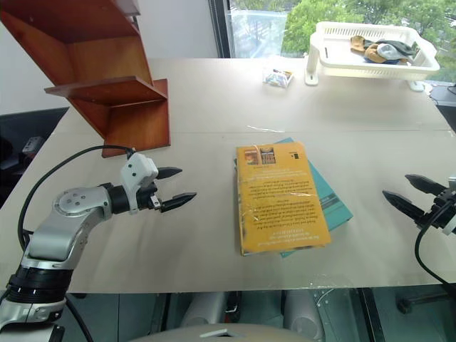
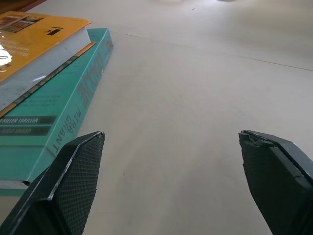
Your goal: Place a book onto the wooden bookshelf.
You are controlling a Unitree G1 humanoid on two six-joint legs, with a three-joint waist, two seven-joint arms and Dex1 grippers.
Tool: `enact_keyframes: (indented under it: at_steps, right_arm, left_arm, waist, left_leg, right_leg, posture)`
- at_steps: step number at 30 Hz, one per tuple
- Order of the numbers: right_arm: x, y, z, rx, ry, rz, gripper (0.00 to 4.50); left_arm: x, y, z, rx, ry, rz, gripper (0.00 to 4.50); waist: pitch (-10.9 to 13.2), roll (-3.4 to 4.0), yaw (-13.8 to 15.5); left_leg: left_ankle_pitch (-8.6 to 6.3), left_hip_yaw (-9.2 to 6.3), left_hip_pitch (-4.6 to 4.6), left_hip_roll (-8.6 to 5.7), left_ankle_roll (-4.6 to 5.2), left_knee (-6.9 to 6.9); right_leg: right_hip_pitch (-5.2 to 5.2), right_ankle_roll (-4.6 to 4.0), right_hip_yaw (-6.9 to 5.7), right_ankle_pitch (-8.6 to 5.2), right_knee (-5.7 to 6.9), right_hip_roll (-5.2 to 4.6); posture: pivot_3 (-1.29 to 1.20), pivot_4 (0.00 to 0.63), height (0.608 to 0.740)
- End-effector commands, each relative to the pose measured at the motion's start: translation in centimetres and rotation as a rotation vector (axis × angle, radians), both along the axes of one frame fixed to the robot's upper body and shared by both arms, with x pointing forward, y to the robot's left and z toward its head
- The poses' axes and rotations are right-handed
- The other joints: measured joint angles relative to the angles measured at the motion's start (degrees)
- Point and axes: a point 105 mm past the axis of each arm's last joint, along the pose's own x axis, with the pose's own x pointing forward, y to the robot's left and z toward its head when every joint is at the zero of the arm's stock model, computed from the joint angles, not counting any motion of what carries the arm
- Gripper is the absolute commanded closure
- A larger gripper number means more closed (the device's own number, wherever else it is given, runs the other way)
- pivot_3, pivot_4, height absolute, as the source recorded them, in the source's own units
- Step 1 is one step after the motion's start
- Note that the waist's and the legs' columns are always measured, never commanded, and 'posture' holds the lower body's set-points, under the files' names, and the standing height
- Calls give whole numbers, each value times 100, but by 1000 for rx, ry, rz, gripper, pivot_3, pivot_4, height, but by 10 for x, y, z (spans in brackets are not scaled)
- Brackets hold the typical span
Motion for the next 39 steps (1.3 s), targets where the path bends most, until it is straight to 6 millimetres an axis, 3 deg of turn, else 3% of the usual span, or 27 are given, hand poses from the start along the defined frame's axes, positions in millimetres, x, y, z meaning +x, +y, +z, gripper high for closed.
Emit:
enact_keyframes:
  at_steps: [1, 14, 23, 27, 32, 36, 39]
  right_arm:
    - [4, -5, 12, -24, -36, 7, 0]
    - [6, -9, 11, -32, -34, 22, 0]
    - [11, 1, 7, -15, -18, 51, 0]
    - [15, 14, 3, 3, 2, 82, 0]
    - [20, 38, 13, 63, -19, 164, 0]
    - [21, 69, 17, 79, -4, 275, 0]
    - [22, 77, 16, 78, 8, 301, 0]
  left_arm:
    - [-11, 6, 14, -3, -29, -6, 245]
    - [-17, 12, 13, -27, -10, 28, 245]
    - [-15, 11, 13, -8, -25, 23, 245]
    - [-18, 9, 30, -50, -45, -26, 245]
    - [-37, 12, 44, 0, -3, -155, 245]
    - [-60, 19, 82, -63, 76, -294, 245]
    - [-74, 23, 89, -53, 156, -346, 245]
  waist:
    - [1, -1, -5]
    - [3, -5, -28]
    - [3, -5, -36]
    - [3, -6, -37]
    - [4, -4, -53]
    - [8, -11, -56]
    - [12, -13, -55]
  left_leg:
    - [0, 0, 0, 0, 0, -1]
    - [-3, 18, 6, 1, 4, -13]
    - [-3, 20, 7, 1, 4, -15]
    - [-3, 20, 7, 2, 4, -15]
    - [-4, 21, 5, 4, 3, -19]
    - [-4, 22, 6, 7, 2, -27]
    - [-4, 23, 2, 7, 1, -32]
  right_leg:
    - [0, 0, 0, 0, 0, 0]
    - [-3, 0, 12, 0, -7, -6]
    - [-3, -1, 13, 0, -8, -7]
    - [-4, -1, 13, 0, -8, -8]
    - [-8, -3, 14, -1, -10, -11]
    - [-11, -8, 11, -3, -13, -17]
    - [-26, -14, 8, -7, -12, -41]
  posture:
    - [0, 150, 740]
    - [0, 150, 740]
    - [0, 150, 740]
    - [0, 150, 740]
    - [0, 150, 740]
    - [0, 150, 740]
    - [0, 150, 740]
